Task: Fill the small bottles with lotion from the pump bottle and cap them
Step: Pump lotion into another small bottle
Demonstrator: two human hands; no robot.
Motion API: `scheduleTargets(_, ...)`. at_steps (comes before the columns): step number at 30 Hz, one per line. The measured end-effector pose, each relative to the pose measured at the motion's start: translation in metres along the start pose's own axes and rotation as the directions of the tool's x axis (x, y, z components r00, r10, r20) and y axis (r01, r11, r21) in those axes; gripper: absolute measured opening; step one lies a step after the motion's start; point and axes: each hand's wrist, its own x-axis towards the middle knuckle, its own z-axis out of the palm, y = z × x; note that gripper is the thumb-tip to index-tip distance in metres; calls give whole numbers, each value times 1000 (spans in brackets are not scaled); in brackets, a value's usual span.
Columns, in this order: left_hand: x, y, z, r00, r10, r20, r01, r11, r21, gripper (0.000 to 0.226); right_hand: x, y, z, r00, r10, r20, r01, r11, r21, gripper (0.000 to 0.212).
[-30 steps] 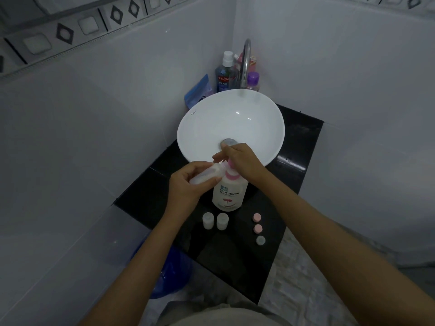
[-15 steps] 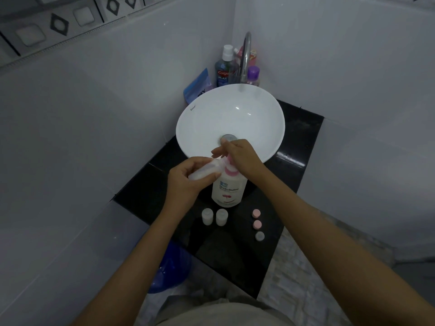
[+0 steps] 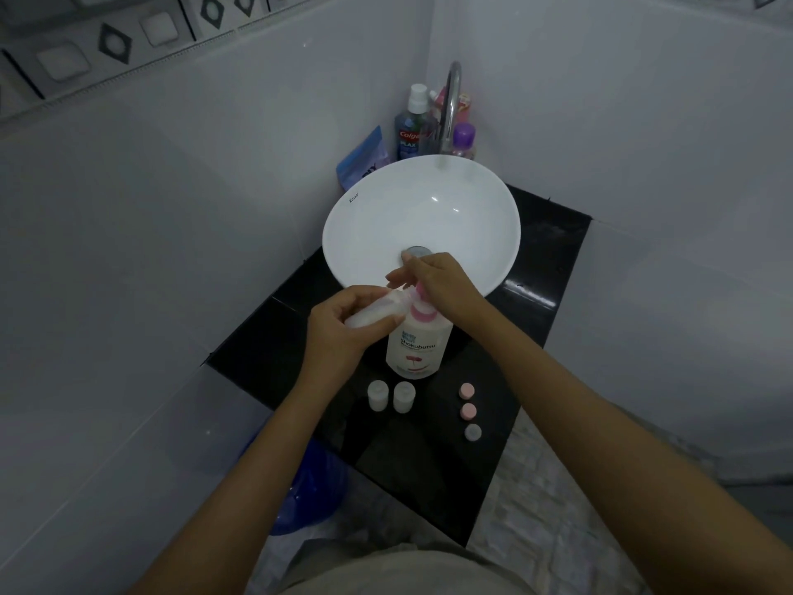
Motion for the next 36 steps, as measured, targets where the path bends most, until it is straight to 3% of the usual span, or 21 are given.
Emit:
scheduleTargets(5, 0, -2, 2, 1000, -24, -7, 24, 1000, -14, 29, 0, 9, 7, 997, 42, -64, -41, 999, 9, 46)
scheduleTargets(16, -1, 4, 1, 1000, -6, 2, 6, 1000, -30, 27, -1, -2, 1, 1000, -1, -26, 1, 1000, 4, 43)
scheduleTargets(19, -1, 3, 1, 1000, -9, 3, 9, 1000, -14, 29, -2, 3, 4, 996, 22, -81, -25, 999, -33, 44)
scheduleTargets(26, -4, -5, 2, 999, -48, 10, 48, 998, 30, 30, -4, 16, 10, 999, 0, -35, -5, 991, -136, 44)
scheduleTargets(30, -3, -3, -1, 999, -48, 7, 48, 998, 33, 31, -4, 10, 8, 994, 75, -79, -76, 997, -10, 45)
scheduleTargets(36, -3, 3, -3, 998, -55, 6, 55, 998, 32, 38, -8, -8, 1, 996, 62, -65, -58, 996, 65, 43)
